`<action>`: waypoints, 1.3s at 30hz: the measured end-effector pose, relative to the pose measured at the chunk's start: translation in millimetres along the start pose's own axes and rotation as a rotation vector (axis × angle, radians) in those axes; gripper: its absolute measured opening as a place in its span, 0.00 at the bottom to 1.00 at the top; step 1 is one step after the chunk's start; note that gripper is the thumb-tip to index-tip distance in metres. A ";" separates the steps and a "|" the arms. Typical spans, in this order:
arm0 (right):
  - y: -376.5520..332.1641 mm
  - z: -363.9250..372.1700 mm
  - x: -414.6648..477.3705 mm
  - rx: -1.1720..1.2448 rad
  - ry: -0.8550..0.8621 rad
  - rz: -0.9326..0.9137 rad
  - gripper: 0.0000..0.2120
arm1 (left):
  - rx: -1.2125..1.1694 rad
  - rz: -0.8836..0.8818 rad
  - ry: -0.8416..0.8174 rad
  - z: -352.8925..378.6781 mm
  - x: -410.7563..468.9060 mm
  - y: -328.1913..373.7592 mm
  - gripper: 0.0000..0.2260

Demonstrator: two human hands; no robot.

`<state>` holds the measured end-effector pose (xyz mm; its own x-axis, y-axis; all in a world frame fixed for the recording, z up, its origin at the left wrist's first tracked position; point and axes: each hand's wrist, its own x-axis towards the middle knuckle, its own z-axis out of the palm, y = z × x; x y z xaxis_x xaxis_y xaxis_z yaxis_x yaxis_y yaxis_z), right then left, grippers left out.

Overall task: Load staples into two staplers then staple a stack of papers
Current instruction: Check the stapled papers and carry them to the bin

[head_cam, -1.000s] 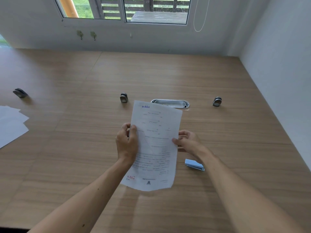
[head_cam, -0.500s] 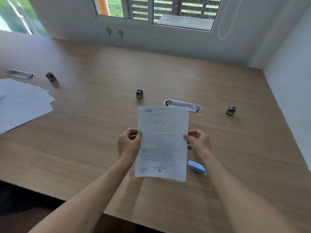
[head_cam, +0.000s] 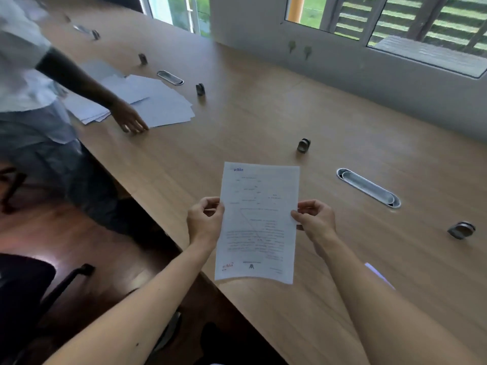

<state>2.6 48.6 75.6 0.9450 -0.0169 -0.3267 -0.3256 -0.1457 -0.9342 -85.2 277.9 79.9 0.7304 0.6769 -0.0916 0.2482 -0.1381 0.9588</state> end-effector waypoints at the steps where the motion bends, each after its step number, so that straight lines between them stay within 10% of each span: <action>1: -2.1 13.6 -1.3 -0.015 -0.039 -0.002 0.10 | 0.008 -0.009 0.042 -13.8 -0.4 -3.7 0.02; 25: 17.6 360.2 -130.3 -0.612 -0.598 -0.317 0.04 | 0.053 -0.220 0.639 -340.1 -13.8 -142.4 0.05; 39: 163.3 444.8 -140.0 -0.956 -0.722 -0.234 0.08 | 0.034 -0.592 0.769 -351.0 -9.7 -302.3 0.06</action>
<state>-197.0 467.2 -94.8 0.6436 0.6162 -0.4539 0.2919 -0.7459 -0.5987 -390.7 566.9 -114.7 -0.1313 0.9295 -0.3445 0.4692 0.3644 0.8044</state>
